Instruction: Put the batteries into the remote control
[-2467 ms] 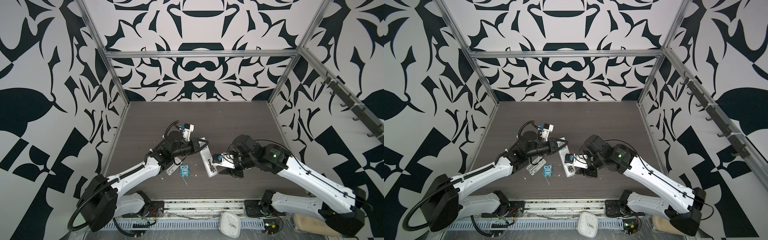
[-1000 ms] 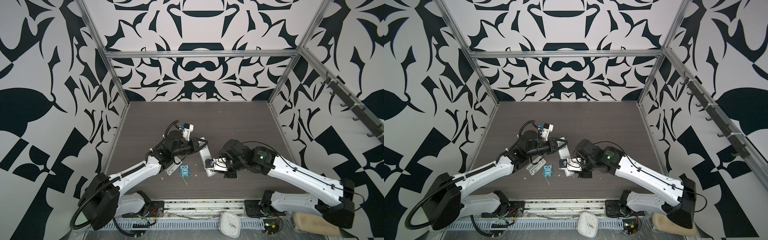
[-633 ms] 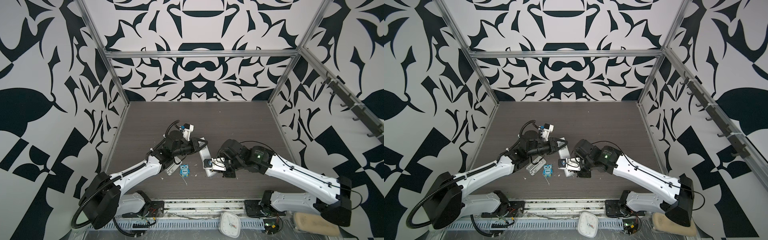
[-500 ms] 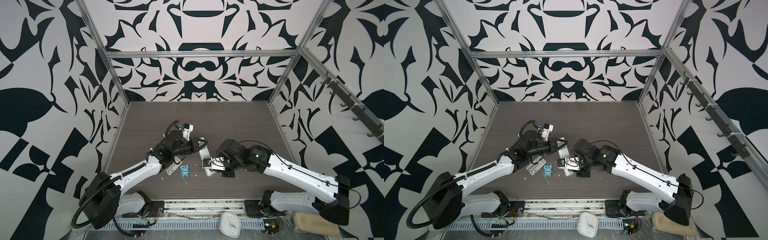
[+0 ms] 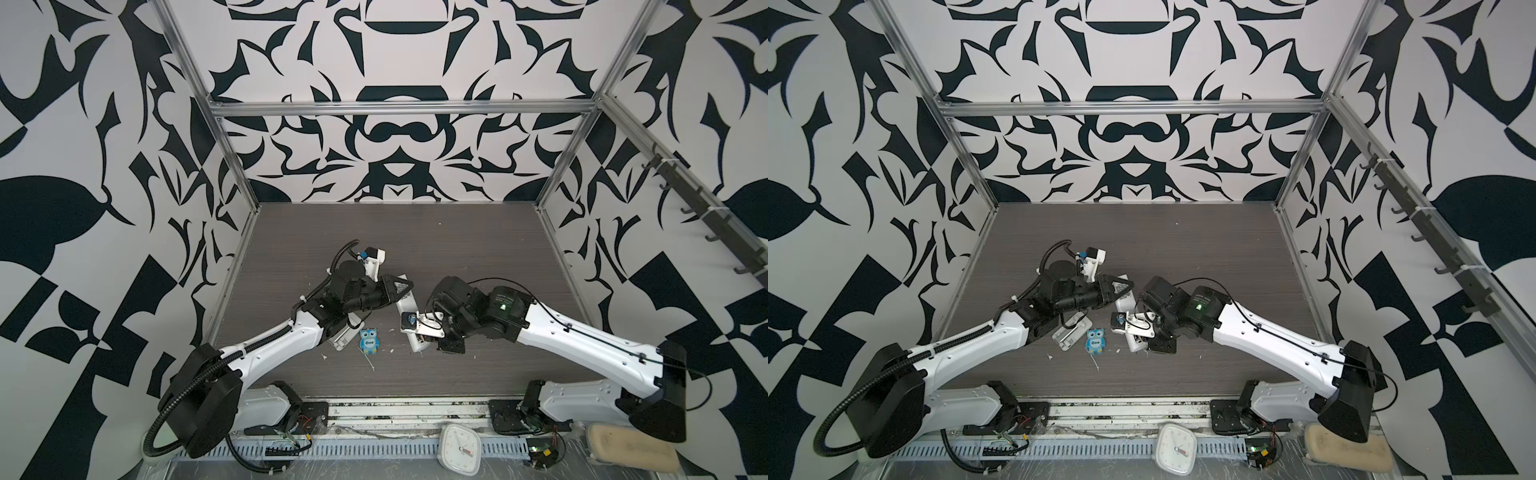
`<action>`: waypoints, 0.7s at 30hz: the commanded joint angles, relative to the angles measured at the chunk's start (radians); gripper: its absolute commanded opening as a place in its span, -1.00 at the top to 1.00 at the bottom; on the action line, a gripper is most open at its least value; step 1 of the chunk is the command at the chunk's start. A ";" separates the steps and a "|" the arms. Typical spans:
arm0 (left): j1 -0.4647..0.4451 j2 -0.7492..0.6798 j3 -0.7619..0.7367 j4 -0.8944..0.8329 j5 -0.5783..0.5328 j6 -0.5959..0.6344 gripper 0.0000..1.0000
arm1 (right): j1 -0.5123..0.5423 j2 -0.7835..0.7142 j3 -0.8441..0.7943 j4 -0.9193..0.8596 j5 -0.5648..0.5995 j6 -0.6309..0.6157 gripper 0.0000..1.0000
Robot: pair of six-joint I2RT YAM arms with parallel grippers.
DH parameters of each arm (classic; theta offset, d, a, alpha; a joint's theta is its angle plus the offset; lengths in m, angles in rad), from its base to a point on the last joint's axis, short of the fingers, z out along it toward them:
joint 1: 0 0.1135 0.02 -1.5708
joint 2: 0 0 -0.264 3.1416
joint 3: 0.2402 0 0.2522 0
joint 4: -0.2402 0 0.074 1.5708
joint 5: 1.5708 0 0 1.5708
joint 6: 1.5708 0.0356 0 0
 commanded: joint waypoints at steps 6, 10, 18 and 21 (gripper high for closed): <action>-0.010 0.001 0.043 0.092 0.063 -0.069 1.00 | 0.003 0.051 0.044 0.022 0.047 0.067 0.74; -0.010 -0.002 0.043 0.094 0.056 -0.073 1.00 | 0.003 0.067 0.057 0.017 0.049 0.099 0.82; -0.010 -0.014 0.037 0.091 0.046 -0.077 1.00 | 0.003 0.108 0.086 0.010 0.050 0.151 0.96; -0.010 -0.015 0.038 0.091 0.045 -0.077 1.00 | 0.003 0.125 0.100 0.009 0.051 0.161 0.98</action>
